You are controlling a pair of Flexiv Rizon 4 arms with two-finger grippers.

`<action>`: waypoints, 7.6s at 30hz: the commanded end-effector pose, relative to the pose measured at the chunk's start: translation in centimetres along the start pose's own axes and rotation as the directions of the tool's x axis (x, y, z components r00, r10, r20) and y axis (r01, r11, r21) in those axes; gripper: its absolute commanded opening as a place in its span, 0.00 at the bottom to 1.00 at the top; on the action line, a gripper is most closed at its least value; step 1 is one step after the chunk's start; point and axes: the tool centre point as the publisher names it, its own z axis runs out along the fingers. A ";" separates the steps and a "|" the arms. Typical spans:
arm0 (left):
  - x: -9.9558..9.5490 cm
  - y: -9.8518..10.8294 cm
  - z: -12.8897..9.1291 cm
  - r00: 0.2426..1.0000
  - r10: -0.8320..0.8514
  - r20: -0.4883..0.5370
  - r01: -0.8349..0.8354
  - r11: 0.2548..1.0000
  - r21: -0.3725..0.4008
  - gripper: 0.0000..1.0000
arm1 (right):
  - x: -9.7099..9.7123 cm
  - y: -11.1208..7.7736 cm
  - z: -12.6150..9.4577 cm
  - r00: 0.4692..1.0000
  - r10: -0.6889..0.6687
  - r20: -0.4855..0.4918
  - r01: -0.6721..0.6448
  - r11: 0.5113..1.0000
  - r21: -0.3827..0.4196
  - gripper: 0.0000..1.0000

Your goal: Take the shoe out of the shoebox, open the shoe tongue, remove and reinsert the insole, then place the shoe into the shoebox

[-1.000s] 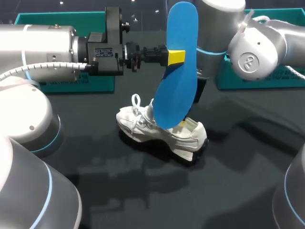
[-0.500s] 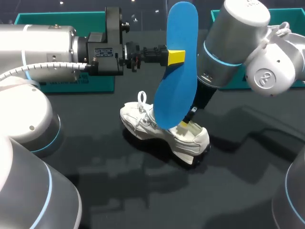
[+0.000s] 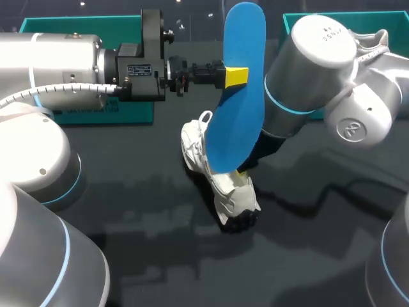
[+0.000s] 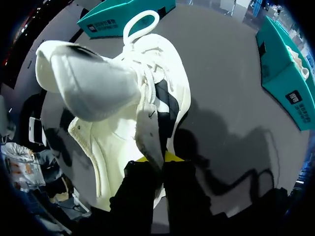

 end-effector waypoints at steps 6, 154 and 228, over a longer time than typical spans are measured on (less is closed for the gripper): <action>0.1 0.1 -0.1 1.000 0.001 0.000 -0.001 1.000 0.001 0.00 | 0.6 -1.3 -0.6 0.981 0.181 0.064 -0.174 0.979 -0.104 0.00; -9.9 7.4 1.3 -0.338 0.921 0.193 -0.934 -0.354 0.052 0.00 | -5.9 5.6 -14.4 0.536 0.096 -0.839 -0.386 0.911 -0.142 1.00; -14.5 11.5 6.8 -0.489 0.871 0.047 -0.872 -0.490 0.008 0.00 | -0.2 6.5 -15.5 0.448 0.103 -0.888 -0.325 0.944 -0.055 0.35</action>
